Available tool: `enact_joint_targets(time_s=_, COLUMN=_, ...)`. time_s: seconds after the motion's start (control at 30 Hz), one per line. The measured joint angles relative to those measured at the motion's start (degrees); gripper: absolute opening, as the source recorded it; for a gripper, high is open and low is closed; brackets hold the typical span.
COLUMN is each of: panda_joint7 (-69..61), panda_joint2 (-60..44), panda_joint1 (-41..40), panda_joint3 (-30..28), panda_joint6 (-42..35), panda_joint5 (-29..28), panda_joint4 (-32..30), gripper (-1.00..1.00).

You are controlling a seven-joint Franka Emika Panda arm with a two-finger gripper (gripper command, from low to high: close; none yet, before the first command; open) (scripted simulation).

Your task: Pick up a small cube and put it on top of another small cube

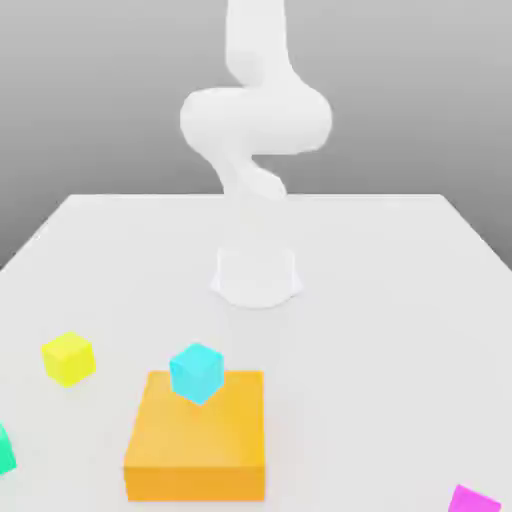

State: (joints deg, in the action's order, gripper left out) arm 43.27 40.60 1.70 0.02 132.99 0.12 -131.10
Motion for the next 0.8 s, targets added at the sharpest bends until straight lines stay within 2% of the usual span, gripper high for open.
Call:
enact_joint_targets(time_s=0.47, panda_joint7=-14.6, panda_joint2=-29.4, panda_joint1=8.1, panda_joint3=1.7, panda_joint6=6.7, panda_joint5=0.8, panda_joint4=3.9, gripper=0.00)
enact_joint_targets(time_s=0.8, panda_joint7=-23.1, panda_joint2=-50.2, panda_joint1=12.6, panda_joint3=4.4, panda_joint6=11.5, panda_joint5=-1.1, panda_joint4=6.6, gripper=0.00)
